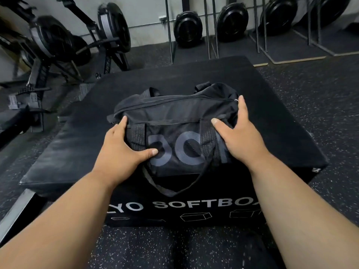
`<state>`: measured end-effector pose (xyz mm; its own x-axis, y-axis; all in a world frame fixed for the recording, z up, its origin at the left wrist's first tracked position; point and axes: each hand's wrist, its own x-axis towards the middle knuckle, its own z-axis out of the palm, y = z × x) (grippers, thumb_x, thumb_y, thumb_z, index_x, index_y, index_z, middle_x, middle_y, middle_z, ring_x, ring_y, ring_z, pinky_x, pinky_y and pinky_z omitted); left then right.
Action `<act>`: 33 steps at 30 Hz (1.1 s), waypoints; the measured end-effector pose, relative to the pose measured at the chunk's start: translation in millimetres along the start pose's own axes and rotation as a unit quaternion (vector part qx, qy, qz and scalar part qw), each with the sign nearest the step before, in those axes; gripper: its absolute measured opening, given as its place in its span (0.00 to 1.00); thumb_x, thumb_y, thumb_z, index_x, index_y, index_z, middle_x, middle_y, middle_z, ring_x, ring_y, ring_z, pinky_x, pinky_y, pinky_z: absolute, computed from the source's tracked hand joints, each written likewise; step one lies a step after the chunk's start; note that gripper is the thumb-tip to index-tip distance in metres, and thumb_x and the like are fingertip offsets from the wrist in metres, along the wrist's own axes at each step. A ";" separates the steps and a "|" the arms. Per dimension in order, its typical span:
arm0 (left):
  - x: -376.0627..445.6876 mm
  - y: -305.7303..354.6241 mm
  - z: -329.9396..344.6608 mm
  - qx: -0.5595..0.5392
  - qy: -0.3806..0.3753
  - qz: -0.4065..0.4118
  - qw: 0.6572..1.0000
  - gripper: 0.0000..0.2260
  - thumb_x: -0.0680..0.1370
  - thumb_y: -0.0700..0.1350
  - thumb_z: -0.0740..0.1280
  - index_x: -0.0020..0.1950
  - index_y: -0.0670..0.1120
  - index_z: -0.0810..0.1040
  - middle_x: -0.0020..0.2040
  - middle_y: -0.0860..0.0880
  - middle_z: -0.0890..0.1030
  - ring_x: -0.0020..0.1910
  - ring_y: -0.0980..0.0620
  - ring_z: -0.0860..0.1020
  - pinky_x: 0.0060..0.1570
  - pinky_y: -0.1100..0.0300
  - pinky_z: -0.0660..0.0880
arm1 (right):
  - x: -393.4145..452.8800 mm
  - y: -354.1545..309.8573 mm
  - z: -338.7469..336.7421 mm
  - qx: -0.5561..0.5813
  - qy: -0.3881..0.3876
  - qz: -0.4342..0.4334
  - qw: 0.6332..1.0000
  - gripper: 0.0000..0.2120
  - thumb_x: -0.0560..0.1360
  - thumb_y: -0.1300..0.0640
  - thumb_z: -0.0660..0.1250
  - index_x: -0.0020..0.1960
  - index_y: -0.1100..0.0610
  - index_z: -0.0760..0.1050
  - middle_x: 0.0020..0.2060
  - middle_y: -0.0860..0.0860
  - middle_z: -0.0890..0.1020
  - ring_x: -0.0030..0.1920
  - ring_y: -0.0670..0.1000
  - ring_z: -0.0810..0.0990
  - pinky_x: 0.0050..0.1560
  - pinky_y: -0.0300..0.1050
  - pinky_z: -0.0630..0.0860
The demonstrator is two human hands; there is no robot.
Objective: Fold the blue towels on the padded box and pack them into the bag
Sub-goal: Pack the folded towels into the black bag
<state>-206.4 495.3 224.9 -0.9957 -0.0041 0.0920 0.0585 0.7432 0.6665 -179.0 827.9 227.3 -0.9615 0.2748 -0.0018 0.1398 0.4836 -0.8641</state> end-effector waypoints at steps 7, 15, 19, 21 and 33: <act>32.3 9.1 -9.9 0.146 -0.003 -0.080 0.986 0.59 0.62 0.76 0.75 0.86 0.61 0.49 0.86 0.48 0.50 0.85 0.42 0.49 0.83 0.43 0.52 | 40.3 -8.7 38.2 -0.100 0.058 -0.020 0.993 0.46 0.77 0.31 0.66 0.85 0.41 0.44 0.84 0.53 0.58 0.79 0.61 0.64 0.75 0.59 0.66; 31.1 36.4 20.6 0.249 0.006 0.082 0.965 0.37 0.80 0.72 0.56 0.86 0.62 0.50 0.87 0.52 0.47 0.85 0.41 0.43 0.81 0.38 0.41 | 27.0 -23.8 69.2 -0.267 0.058 -0.211 0.939 0.30 0.82 0.39 0.58 0.83 0.44 0.61 0.84 0.55 0.59 0.83 0.61 0.54 0.82 0.64 0.50; 29.0 23.7 28.6 0.256 -0.049 0.055 0.964 0.37 0.79 0.74 0.51 0.86 0.63 0.49 0.87 0.53 0.47 0.85 0.42 0.44 0.82 0.40 0.42 | 26.0 -8.3 68.3 -0.281 0.024 -0.186 0.941 0.31 0.83 0.35 0.56 0.84 0.43 0.59 0.84 0.53 0.57 0.84 0.59 0.53 0.82 0.62 0.52; 26.4 24.3 23.8 0.248 -0.063 0.047 0.966 0.37 0.79 0.75 0.51 0.86 0.62 0.50 0.87 0.53 0.48 0.86 0.44 0.45 0.82 0.41 0.44 | 20.7 -6.2 66.3 -0.274 0.016 -0.171 0.946 0.31 0.83 0.34 0.55 0.84 0.43 0.58 0.85 0.52 0.56 0.84 0.58 0.52 0.83 0.60 0.52; 47.0 65.6 -28.4 0.248 -0.053 0.114 0.961 0.25 0.79 0.65 0.66 0.70 0.53 0.78 0.68 0.47 0.81 0.68 0.43 0.77 0.68 0.49 0.74 | 7.2 -74.9 45.0 -0.305 0.030 -0.193 0.932 0.21 0.80 0.38 0.63 0.66 0.50 0.79 0.59 0.53 0.82 0.62 0.57 0.78 0.63 0.53 0.73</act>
<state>-247.3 524.9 294.0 -0.9643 0.2453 0.1001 0.2610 0.9441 0.2014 -207.1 756.3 269.3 -0.9556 0.0206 0.2939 -0.0869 0.9335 -0.3478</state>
